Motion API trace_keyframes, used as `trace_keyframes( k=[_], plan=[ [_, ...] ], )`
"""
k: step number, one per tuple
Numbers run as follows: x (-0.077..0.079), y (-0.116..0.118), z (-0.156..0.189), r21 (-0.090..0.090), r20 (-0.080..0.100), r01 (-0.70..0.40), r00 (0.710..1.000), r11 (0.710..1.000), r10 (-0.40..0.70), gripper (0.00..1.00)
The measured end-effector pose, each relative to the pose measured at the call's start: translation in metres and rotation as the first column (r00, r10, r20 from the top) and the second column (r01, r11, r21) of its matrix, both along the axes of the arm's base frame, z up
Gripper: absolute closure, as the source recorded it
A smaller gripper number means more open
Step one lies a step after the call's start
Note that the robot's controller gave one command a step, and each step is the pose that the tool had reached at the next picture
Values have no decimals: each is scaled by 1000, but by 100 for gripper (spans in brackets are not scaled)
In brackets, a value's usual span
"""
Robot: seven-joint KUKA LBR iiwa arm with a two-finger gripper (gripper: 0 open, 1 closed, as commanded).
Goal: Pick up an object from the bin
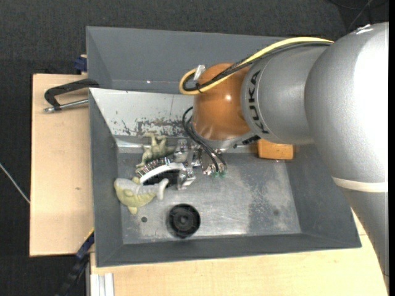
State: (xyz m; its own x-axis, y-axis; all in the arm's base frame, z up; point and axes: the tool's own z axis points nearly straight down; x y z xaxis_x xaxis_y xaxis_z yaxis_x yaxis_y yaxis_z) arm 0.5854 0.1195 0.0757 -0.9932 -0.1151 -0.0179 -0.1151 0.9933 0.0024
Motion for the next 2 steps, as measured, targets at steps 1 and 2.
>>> trace_keyframes(
  k=[1,2],
  plan=[
    [-9,26,84,0,-7,-26,1000,1000,26,100],
    [-8,25,162,-1,-5,-62,998,998,62,100]
  ],
)
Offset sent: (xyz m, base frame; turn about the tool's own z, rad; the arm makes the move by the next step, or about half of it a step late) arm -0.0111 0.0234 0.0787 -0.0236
